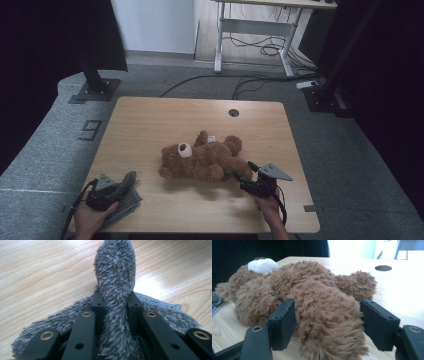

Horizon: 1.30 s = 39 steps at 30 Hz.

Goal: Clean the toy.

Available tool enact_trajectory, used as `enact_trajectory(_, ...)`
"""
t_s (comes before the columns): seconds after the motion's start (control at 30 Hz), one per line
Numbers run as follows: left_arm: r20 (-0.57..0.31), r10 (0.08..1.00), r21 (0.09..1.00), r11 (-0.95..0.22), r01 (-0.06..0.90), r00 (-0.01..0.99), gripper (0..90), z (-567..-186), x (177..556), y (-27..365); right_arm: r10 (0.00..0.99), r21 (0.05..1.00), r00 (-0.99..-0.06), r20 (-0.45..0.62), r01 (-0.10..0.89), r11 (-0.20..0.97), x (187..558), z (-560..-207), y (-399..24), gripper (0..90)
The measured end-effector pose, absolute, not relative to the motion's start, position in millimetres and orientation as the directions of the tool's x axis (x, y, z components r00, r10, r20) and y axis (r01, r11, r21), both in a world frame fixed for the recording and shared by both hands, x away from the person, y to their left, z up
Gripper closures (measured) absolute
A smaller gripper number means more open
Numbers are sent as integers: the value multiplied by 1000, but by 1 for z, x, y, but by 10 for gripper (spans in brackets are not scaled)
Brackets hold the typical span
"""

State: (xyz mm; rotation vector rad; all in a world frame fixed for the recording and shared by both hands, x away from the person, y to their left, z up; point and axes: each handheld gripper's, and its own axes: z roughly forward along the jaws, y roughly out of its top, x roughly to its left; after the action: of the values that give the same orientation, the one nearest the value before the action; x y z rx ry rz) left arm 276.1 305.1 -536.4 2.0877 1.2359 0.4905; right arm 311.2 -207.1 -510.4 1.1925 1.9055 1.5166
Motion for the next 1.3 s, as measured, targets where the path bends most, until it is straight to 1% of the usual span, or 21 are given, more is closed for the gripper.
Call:
enact_trajectory(0.03,-23,872,705,-332,626,489,756,-535,276,305,823,933,-539,178,359,33,312,-511,-208,295)
enact_trajectory(0.07,-56,863,726,-310,613,502,761,-532,276,304,823,932,-538,179,362,34,313,-511,-209,293)
enact_trajectory(0.2,-89,848,758,-283,587,523,761,-526,279,298,825,929,-538,173,367,44,314,-513,-209,291)
enact_trajectory(0.27,-78,844,763,-292,576,530,761,-523,280,293,820,921,-546,171,385,64,316,-515,-209,272)
enact_trajectory(0.37,-83,833,780,-288,556,548,764,-517,280,286,820,913,-547,169,400,78,318,-516,-209,266)
enact_trajectory(0.63,-118,779,849,-242,470,616,767,-487,284,270,812,896,-556,179,433,98,321,-520,-208,263)
enact_trajectory(0.8,-115,737,873,-245,422,666,766,-464,290,246,808,884,-559,186,455,111,325,-524,-206,264)
enact_trajectory(0.97,-91,699,869,-292,399,709,764,-452,306,212,809,877,-560,178,463,127,326,-527,-205,266)
enact_trajectory(1.07,-116,673,875,-279,397,730,764,-449,313,196,806,879,-560,190,463,114,328,-527,-205,295)
enact_trajectory(1.13,-124,659,878,-276,391,742,764,-447,316,186,804,884,-564,190,455,111,328,-528,-205,338)
enact_trajectory(1.17,-124,651,878,-279,389,749,764,-446,317,180,804,890,-568,177,442,116,329,-528,-203,380)
enact_trajectory(1.2,-122,647,878,-283,386,753,764,-446,319,175,804,890,-568,177,442,116,329,-528,-203,380)
enact_trajectory(1.3,-120,634,873,-299,384,764,764,-445,327,153,805,895,-566,179,433,105,329,-527,-203,437)
